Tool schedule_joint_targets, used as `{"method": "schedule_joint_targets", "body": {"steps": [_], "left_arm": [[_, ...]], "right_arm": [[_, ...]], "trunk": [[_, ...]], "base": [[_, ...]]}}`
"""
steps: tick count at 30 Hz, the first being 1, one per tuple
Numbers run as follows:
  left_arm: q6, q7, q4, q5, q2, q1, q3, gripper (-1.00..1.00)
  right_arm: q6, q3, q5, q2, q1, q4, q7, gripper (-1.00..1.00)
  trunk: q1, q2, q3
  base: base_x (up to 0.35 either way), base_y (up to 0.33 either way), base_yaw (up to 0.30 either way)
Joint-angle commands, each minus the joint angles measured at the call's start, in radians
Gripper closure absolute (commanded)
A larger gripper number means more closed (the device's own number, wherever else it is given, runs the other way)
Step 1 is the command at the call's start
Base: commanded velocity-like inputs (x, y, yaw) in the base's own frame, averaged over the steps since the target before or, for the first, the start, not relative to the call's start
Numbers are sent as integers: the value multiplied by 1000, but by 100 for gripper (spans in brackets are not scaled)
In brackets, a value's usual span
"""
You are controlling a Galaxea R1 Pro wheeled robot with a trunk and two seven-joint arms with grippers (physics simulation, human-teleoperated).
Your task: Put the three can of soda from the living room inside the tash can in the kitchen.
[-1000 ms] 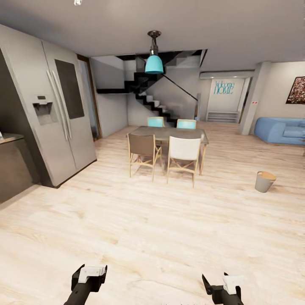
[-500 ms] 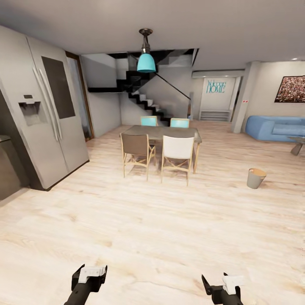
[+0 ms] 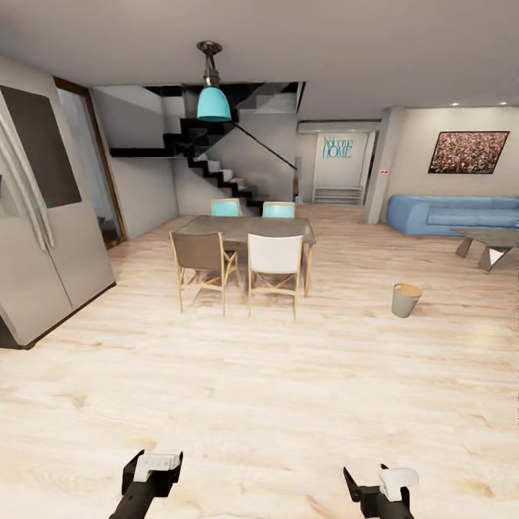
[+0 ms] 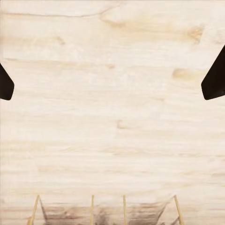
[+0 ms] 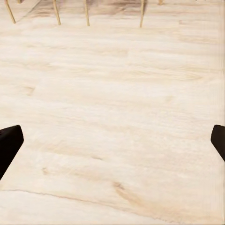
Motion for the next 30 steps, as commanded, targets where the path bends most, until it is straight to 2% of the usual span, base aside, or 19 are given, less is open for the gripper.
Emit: {"method": "schedule_joint_targets", "body": {"steps": [1,17,30], "left_arm": [[0,0,0,0,0,0,0,-100],[0,0,0,0,0,0,-1,-100],[0,1,1,0,0,0,-1,-100]], "right_arm": [[0,-1,0,0,0,0,0,-100],[0,-3,0,1,-1,0,-2,-100],[-1,-4,-2,1,-1,7,-2,-100]], "trunk": [[0,0,0],[0,0,0],[0,0,0]], "base": [[285,-149,-50],[285,-148,-15],[276,-138,-216]]}}
